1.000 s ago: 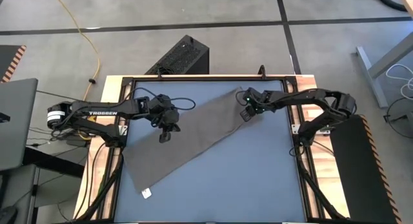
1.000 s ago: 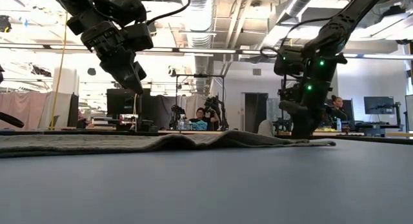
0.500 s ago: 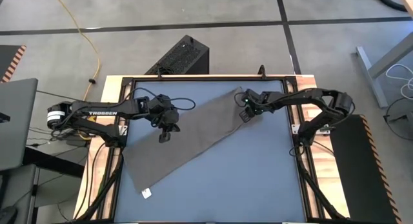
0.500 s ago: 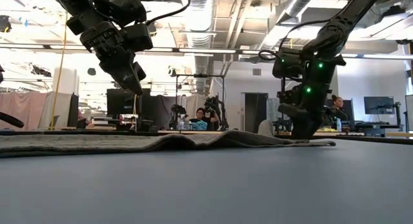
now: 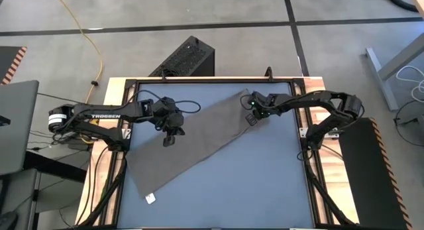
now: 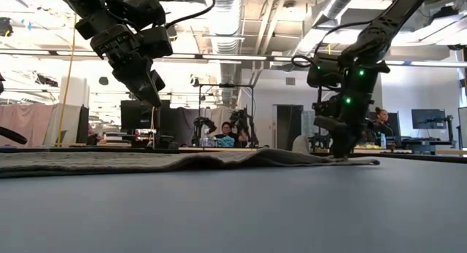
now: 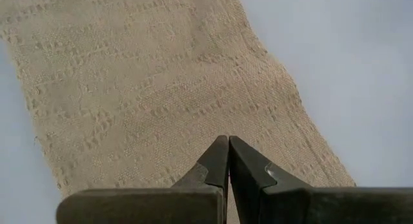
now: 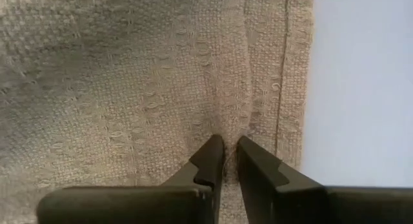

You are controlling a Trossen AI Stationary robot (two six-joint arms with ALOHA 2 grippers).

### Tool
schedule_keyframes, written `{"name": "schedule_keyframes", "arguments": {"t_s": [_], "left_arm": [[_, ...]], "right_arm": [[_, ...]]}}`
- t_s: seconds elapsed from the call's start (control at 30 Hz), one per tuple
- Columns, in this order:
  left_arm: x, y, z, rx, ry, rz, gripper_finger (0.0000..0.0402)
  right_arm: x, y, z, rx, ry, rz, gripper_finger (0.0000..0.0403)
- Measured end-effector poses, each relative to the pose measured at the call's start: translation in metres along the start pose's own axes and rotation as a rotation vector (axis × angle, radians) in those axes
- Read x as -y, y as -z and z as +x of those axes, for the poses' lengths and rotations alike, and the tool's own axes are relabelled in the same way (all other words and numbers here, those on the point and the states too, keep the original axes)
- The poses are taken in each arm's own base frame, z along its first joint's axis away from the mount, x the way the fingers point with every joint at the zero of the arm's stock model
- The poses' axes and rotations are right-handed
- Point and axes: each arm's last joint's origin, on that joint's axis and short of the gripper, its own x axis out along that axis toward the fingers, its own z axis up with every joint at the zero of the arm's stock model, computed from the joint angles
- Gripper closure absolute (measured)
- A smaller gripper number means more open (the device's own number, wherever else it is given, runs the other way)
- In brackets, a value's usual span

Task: Roll towel into tight, uniform cylinder
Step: Fold the gray towel

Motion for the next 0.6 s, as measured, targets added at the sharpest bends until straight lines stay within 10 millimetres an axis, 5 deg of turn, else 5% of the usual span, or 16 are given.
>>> {"name": "schedule_keyframes", "arguments": {"t_s": [0.6], "left_arm": [[0.000,0.003,0.000,-0.028,0.003,0.003,0.0401]], "right_arm": [[-0.007,-0.048,-0.033,0.102,-0.007,-0.018,0.0338]]}}
